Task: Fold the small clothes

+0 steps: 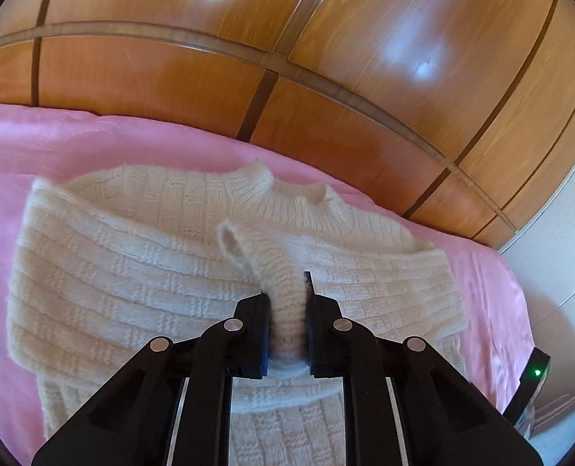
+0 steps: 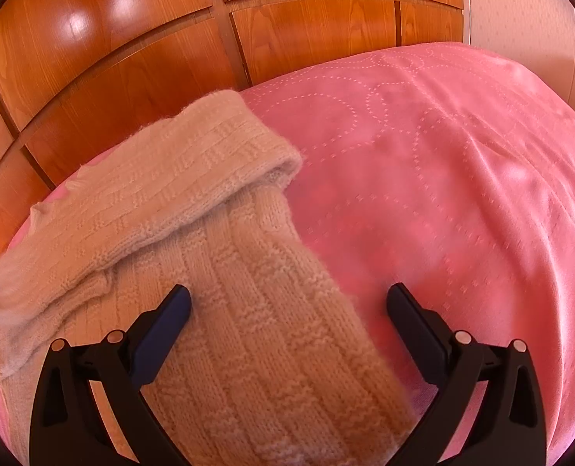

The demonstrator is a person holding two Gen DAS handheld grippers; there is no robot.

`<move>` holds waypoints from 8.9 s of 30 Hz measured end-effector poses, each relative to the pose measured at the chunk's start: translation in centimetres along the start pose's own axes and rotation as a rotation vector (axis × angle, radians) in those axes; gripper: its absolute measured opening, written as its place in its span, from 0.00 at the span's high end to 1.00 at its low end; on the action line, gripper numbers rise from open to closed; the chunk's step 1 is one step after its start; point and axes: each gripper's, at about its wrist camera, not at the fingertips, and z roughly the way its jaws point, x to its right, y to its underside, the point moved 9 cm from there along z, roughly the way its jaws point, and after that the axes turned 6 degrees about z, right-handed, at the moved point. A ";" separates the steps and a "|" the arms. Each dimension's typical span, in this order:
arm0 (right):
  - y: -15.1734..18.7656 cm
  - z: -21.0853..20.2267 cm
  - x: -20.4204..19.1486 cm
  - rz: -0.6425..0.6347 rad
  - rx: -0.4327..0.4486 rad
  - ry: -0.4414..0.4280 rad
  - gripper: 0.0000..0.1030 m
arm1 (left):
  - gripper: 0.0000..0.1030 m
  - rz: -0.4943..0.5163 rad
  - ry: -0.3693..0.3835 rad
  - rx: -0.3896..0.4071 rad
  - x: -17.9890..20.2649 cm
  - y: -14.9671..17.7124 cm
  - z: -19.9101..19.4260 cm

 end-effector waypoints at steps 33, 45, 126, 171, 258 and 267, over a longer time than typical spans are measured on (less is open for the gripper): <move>-0.3 -0.2 -0.2 0.021 -0.011 -0.035 0.02 | 0.09 -0.027 -0.135 0.005 -5.6 13.8 -10.4; 2.2 -6.8 1.7 0.007 -0.143 -0.481 0.04 | 0.09 0.033 -0.168 0.000 -9.1 18.0 -14.6; 11.0 -35.8 12.5 0.198 -0.028 -1.365 0.93 | 0.95 -0.289 0.790 0.075 -3.9 14.7 -33.5; 4.6 -8.8 2.3 0.113 0.117 -0.478 0.13 | 0.19 -0.012 0.034 0.019 -3.0 11.1 -13.3; 14.4 -15.4 2.2 -0.366 0.101 -0.130 0.02 | 0.04 0.099 -0.257 0.000 -10.6 16.9 -17.0; 15.0 -13.9 3.2 -0.328 0.066 -0.082 0.02 | 0.04 -0.028 -0.232 -0.019 -12.5 17.2 -17.2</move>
